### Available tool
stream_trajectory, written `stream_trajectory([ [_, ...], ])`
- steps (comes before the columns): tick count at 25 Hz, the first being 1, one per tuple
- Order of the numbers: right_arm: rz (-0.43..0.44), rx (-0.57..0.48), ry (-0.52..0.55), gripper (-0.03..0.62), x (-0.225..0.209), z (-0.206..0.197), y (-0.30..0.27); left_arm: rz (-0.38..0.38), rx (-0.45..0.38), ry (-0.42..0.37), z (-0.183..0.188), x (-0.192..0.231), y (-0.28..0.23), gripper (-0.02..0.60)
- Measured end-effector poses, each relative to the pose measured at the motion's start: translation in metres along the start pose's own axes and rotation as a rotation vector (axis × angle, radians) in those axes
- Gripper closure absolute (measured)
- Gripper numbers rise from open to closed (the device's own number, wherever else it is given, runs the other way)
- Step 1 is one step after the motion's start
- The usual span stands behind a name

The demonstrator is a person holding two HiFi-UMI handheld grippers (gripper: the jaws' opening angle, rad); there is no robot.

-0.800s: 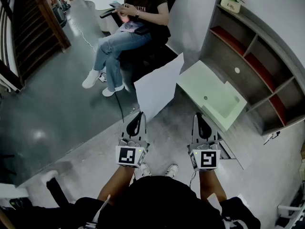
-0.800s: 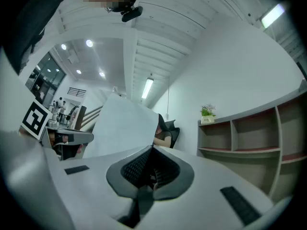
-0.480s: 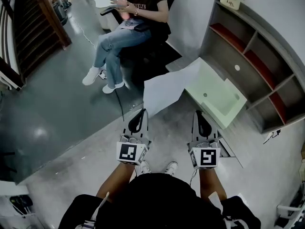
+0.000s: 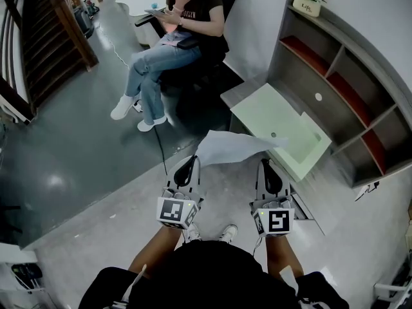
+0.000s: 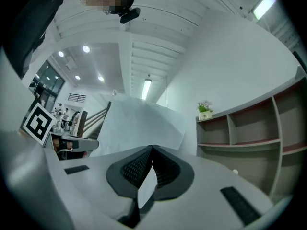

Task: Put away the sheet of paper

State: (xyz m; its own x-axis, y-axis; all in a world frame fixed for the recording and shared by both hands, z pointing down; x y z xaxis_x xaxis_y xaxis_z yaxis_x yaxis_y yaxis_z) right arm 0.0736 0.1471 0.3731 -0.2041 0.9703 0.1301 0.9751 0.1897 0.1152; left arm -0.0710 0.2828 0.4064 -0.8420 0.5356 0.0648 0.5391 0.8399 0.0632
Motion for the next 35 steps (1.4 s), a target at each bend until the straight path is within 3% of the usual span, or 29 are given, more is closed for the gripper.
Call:
stream_trajectory([
  [10, 0.011, 0.001, -0.049, 0.577, -0.03, -0.02, 0.008, 0.027, 0.052, 0.032, -0.018, -0.021, -0.012, 0.575],
  [19, 0.008, 0.013, -0.043, 0.577, -0.048, -0.03, -0.026, 0.021, 0.06, 0.053, -0.025, -0.014, -0.035, 0.575],
  [35, -0.042, 0.065, 0.002, 0.577, -0.051, -0.037, -0.152, -0.018, 0.092, 0.146, -0.034, 0.082, -0.133, 0.575],
])
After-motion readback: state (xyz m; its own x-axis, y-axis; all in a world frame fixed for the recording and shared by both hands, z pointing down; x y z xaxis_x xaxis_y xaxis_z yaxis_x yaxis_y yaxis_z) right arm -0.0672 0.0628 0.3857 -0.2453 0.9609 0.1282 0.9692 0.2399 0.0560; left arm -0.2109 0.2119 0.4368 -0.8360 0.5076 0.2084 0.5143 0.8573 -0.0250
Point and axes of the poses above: the fingertips, and each gripper's own axes: y backward along the fingers, x to its left, z out of its top, the point moved 2 cm from there along y, backward along the fingers, and after that the axes turned 9 degrees about z, right-handed, at the moved point
